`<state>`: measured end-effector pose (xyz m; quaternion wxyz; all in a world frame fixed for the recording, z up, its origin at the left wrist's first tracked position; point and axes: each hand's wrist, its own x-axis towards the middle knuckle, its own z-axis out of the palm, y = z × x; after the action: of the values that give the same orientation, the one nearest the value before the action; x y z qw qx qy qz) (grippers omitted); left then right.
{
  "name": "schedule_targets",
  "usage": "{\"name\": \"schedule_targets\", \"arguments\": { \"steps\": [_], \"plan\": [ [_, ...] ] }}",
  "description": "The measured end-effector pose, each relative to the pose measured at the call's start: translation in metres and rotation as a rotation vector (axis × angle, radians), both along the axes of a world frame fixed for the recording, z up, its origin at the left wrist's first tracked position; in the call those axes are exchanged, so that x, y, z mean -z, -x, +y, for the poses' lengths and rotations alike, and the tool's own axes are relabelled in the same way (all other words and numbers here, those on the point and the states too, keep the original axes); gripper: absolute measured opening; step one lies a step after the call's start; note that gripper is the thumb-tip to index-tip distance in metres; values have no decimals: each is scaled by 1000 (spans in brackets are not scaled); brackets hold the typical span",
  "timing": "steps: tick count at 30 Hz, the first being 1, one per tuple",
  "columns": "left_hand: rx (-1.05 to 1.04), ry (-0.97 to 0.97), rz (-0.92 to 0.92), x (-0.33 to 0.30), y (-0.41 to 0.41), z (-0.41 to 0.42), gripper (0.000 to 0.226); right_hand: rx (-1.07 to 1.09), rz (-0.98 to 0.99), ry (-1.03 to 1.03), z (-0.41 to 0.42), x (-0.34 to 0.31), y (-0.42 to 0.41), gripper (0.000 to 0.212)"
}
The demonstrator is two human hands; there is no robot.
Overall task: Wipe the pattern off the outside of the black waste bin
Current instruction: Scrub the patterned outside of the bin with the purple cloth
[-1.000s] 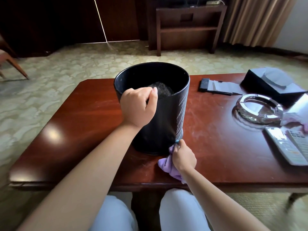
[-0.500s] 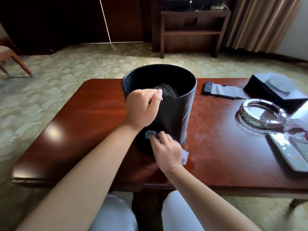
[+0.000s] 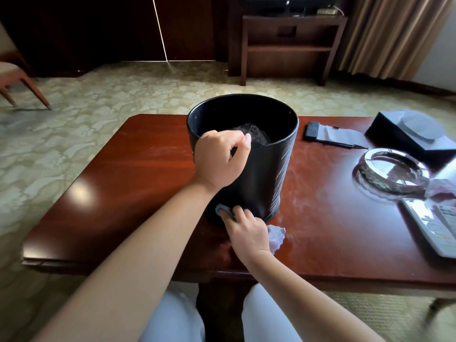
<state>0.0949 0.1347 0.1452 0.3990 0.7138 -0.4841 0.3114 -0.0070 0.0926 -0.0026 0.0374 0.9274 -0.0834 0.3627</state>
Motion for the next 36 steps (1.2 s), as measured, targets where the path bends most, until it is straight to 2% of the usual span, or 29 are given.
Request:
{"name": "schedule_targets", "arguments": {
  "steps": [2, 5, 6, 7, 9, 10, 11, 13, 17, 20, 24, 26, 29, 30, 33, 36],
  "plan": [
    [6, -7, 2, 0, 0, 1, 44, -6, 148, -32, -3, 14, 9, 28],
    [17, -2, -12, 0, 1, 1, 40, 43, 312, -292, -16, 31, 23, 58],
    [18, 1, -19, 0, 1, 0, 39, 105, 273, -377, -19, 31, 26, 59],
    [19, 4, -25, 0, 1, 0, 38, 190, 200, -458, -22, 29, 30, 48],
    [19, 7, -34, 1, 1, -1, 37, 378, 27, -676, -30, 28, 36, 10],
    [14, 8, -36, 1, 1, -2, 37, 455, 1, -812, -35, 23, 37, 7],
    [9, 8, -37, 1, 2, -2, 36, 503, -7, -900, -41, 21, 37, 15],
    [5, 9, -39, 1, 2, -2, 36, 509, 47, -970, -51, 24, 37, 22],
    [2, 18, -55, 2, 3, -3, 35, 440, 166, -987, -54, 22, 34, 28],
    [-10, 23, -64, 2, 3, -4, 35, 458, 193, -979, -59, 20, 33, 17],
    [-8, 30, -80, 3, 3, -5, 34, 297, 324, -685, -55, 19, 34, 11],
    [-5, 33, -89, 4, 3, -5, 34, 310, 301, -739, -59, 21, 37, 11],
    [-16, 27, -90, 2, 4, -4, 33, 477, 155, -1098, -66, 17, 32, 13],
    [-21, 23, -84, 1, 4, -4, 33, 503, 134, -1154, -65, 17, 29, 12],
    [-32, 25, -65, 3, 4, -4, 33, 475, 138, -1104, -53, 18, 29, 11],
    [-44, 37, -75, 5, 2, -4, 30, 333, 171, -933, -34, 28, 35, 8]
  ]
}}
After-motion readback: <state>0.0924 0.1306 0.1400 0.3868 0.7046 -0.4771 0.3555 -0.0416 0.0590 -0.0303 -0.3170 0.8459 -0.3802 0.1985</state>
